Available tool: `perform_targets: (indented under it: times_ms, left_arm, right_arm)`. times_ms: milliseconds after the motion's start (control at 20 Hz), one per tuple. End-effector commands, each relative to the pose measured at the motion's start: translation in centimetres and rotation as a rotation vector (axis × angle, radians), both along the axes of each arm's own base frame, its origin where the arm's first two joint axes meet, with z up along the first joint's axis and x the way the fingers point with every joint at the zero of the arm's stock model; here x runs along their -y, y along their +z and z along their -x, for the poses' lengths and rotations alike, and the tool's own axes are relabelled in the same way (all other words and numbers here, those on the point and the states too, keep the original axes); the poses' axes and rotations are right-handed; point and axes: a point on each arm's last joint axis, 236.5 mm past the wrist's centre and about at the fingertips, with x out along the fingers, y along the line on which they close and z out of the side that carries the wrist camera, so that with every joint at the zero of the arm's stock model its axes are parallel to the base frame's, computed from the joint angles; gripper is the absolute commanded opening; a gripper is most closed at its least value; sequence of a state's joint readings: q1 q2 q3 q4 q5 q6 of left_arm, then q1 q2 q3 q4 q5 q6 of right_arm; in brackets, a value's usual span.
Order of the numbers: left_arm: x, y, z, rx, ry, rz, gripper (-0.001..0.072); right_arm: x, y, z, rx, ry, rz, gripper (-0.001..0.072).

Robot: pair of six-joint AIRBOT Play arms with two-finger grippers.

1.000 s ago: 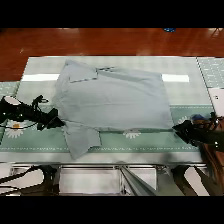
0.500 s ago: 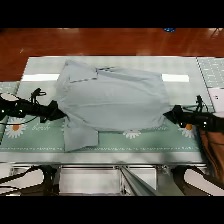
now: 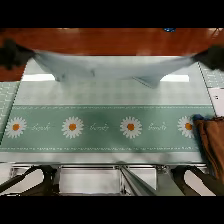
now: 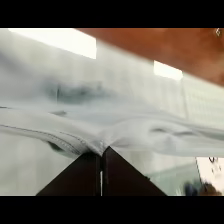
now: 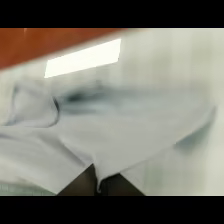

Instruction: Fold the shirts.

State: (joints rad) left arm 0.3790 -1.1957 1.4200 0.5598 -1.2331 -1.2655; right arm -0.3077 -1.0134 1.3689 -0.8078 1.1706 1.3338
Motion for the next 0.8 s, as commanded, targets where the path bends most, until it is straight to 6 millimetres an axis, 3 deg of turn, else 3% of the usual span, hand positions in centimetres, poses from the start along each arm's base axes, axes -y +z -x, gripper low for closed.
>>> perform_targets:
  times_ms: [0, 100, 200, 350, 500, 650, 750]
  left_arm:
    - [-0.9, 13.5, 3.2, 0.319, 0.065, -0.092, 0.0013]
    - [-2.0, 17.8, 6.1, 0.436, 0.138, -0.154, 0.0013]
    - [-2.6, 20.5, 9.3, 0.519, 0.206, -0.231, 0.0013]
    - [-2.8, 20.4, 13.7, 0.506, 0.298, -0.459, 0.0013]
    - [-3.1, 20.6, 17.2, 0.508, 0.373, -0.626, 0.0013]
    - [-4.6, 22.1, 21.7, 0.543, 0.490, -0.716, 0.0013]
    - [-5.3, 22.9, 23.9, 0.571, 0.543, -0.738, 0.0013]
  right_arm:
    - [0.4, 12.7, 5.3, 0.282, -0.078, 0.170, 0.0025]
    - [1.1, 15.7, 8.9, 0.356, -0.145, 0.255, 0.0025]
    - [2.1, 17.1, 12.3, 0.392, -0.227, 0.325, 0.0025]
    - [3.0, 17.4, 16.9, 0.390, -0.311, 0.390, 0.0025]
    - [3.7, 16.2, 20.5, 0.335, -0.360, 0.441, 0.0025]
    - [5.3, 15.6, 22.6, 0.298, -0.440, 0.473, 0.0025]
    - [5.4, 15.1, 22.8, 0.278, -0.444, 0.477, 0.0025]
